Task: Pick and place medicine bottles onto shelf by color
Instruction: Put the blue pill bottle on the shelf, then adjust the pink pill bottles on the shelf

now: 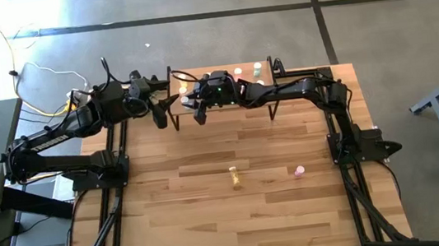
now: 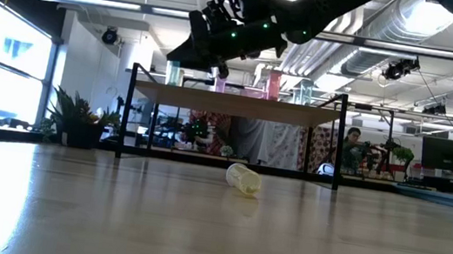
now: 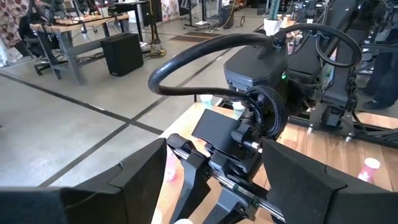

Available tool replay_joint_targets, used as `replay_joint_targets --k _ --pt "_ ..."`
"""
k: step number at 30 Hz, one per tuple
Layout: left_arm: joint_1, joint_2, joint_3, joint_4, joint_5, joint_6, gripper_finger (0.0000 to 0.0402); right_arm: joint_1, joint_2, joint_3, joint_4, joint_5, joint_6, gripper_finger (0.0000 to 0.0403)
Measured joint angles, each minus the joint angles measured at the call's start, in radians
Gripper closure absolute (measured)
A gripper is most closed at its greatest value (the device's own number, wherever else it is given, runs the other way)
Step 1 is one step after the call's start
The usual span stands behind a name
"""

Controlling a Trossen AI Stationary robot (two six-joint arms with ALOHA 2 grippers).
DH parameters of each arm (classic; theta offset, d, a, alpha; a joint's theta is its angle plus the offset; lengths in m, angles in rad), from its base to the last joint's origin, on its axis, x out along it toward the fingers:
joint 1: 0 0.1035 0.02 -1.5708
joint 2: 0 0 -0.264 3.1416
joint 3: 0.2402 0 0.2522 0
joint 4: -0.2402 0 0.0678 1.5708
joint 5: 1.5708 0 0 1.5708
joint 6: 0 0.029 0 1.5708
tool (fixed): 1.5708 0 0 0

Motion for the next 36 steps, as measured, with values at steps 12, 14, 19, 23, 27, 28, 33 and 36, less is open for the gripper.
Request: replay_joint_targets --k 12,14,19,23,27,28,33,36 --pt "0.0 0.0 0.0 0.0 0.0 0.0 0.0147 0.0 -0.002 0.0 -0.006 0.005 0.023 0.0235" --pt "0.0 0.0 0.0 0.0 0.0 0.0 0.0147 0.0 -0.006 0.0 -0.007 0.005 0.023 0.0234" --pt "0.0 0.0 0.0 0.0 0.001 0.0 0.0147 0.0 -0.026 0.0 -0.018 0.006 0.023 0.0234" --pt "0.0 0.0 0.0 -0.001 0.001 0.0 0.0147 0.0 -0.055 0.0 -0.05 0.006 0.022 0.0233" --pt "0.0 0.0 0.0 -0.002 0.001 0.0 0.0147 -0.001 -0.101 0.0 -0.109 0.006 0.022 0.0233" --pt "0.0 0.0 0.0 -0.003 0.001 0.0 0.0147 -0.001 -0.114 0.0 -0.123 0.006 0.021 0.0233" --pt "0.0 0.0 0.0 -0.004 0.003 0.0 0.0147 -0.01 -0.187 0.0 -0.178 0.017 -0.005 0.0233" --pt "0.0 0.0 0.0 -0.004 0.003 0.0 0.0147 -0.026 -0.226 0.0 -0.232 0.054 -0.012 0.0233"
